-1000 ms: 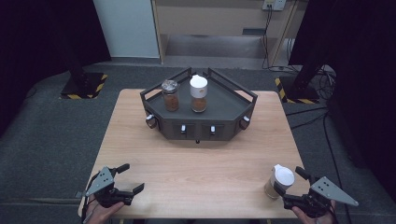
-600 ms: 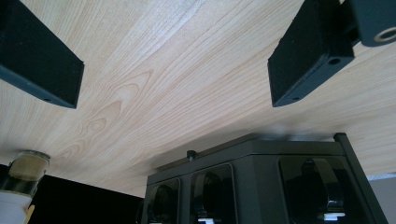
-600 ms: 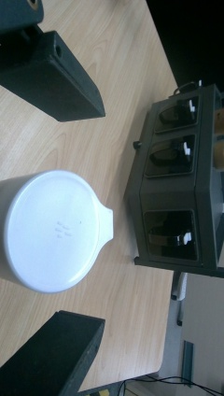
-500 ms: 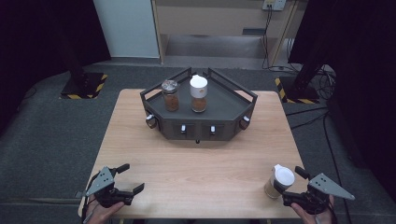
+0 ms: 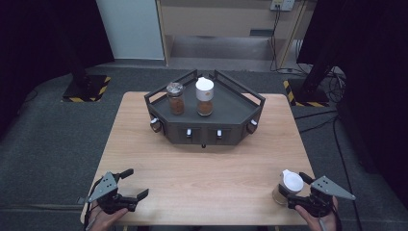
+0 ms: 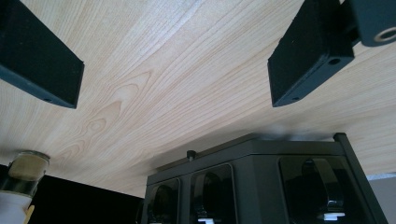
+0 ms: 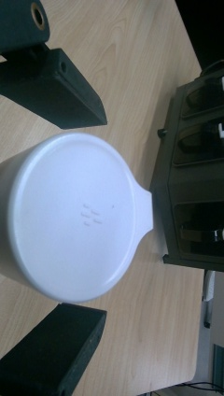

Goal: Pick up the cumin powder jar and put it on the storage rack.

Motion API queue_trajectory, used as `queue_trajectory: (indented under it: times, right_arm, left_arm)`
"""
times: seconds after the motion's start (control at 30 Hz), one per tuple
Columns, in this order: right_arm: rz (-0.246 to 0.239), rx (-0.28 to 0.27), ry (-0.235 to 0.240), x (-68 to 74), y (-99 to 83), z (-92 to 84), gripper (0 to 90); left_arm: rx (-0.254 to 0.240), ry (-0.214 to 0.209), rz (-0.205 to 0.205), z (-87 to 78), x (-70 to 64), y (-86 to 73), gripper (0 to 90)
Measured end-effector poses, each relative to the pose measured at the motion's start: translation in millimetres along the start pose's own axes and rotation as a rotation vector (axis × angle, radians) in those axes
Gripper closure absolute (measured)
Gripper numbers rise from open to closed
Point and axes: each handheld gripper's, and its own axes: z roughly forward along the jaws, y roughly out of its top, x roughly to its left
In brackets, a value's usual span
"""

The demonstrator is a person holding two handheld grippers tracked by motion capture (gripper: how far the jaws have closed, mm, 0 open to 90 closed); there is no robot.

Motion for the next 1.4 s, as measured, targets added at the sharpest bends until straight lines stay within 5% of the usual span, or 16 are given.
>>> queue_trajectory:
  times: [0.37, 0.93, 1.4]
  right_arm:
    - [-0.014, 0.031, 0.002, -0.7, 1.7, 3.3, 29.4]
    - [-0.056, 0.052, -0.014, 9.4, 21.1, 12.8, 30.5]
    - [-0.102, 0.063, 0.052, 17.1, 76.4, 30.2, 30.6]
  left_arm:
    - [0.001, 0.001, 0.001, 0.1, -0.2, 0.2, 2.3]
    - [0.001, 0.001, -0.002, 0.5, 0.4, -0.2, 2.3]
    - [0.001, 0.000, -0.004, 0.7, 0.7, -0.4, 2.4]
